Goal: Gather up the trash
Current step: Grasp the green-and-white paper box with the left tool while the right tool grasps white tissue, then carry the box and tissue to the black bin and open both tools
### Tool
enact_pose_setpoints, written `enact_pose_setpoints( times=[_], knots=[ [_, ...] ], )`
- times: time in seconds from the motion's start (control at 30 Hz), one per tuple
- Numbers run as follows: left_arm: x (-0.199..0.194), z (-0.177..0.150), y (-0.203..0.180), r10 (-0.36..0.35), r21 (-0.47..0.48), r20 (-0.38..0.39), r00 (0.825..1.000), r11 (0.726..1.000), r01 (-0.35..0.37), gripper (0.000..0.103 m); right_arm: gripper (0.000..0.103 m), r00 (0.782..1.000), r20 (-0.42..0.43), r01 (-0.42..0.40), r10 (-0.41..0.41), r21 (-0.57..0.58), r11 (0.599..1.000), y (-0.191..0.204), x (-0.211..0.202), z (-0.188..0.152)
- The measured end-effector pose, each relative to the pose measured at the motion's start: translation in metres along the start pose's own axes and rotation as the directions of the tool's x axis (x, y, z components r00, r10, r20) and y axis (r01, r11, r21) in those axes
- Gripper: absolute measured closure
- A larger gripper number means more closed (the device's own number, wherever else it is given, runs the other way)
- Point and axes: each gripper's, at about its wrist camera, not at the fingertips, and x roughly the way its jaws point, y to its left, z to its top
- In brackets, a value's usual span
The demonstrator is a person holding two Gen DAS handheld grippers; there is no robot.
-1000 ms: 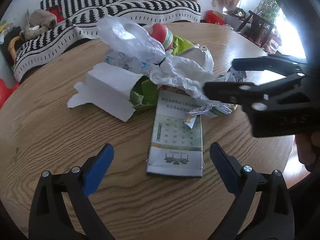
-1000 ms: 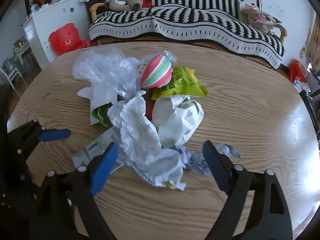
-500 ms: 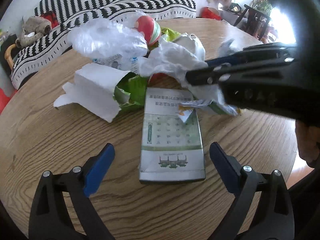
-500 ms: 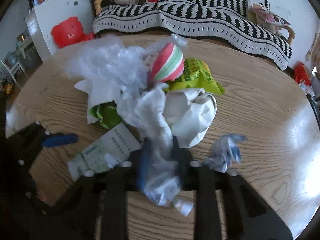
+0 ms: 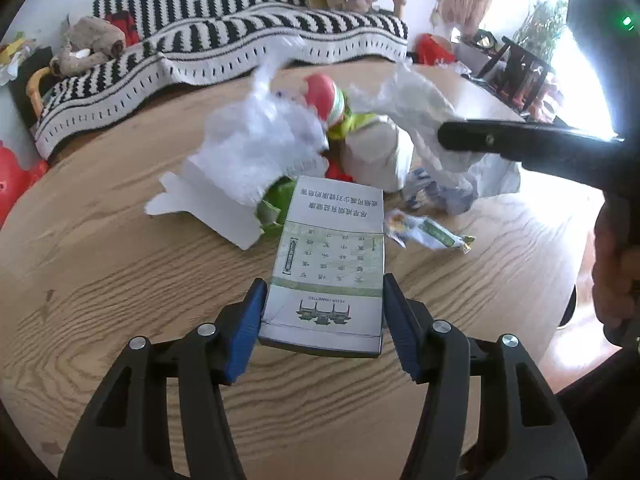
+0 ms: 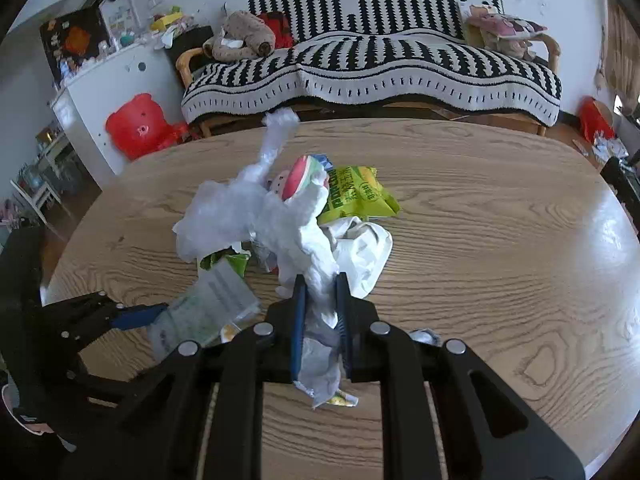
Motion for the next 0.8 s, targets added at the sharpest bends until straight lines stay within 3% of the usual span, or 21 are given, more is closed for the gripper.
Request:
enact_pose_setpoints(
  times=[0.3, 0.8],
  knots=[
    [-0.025, 0.007, 0.001, 0.045, -0.016, 0.075, 0.996, 0.999, -0.044, 0.046, 0.088, 0.998, 0.043, -0.039, 0.036, 0.064, 0.997, -0.014, -0.029, -0.003],
    [-0.025, 0.032, -0.047, -0.016, 0.023, 0.115, 0.993, 1.0, 0.013, 0.046, 0.088, 0.999, 0.048, 0.01, -0.015, 0.11, 0.994, -0.048, -0.063, -0.017]
  ],
)
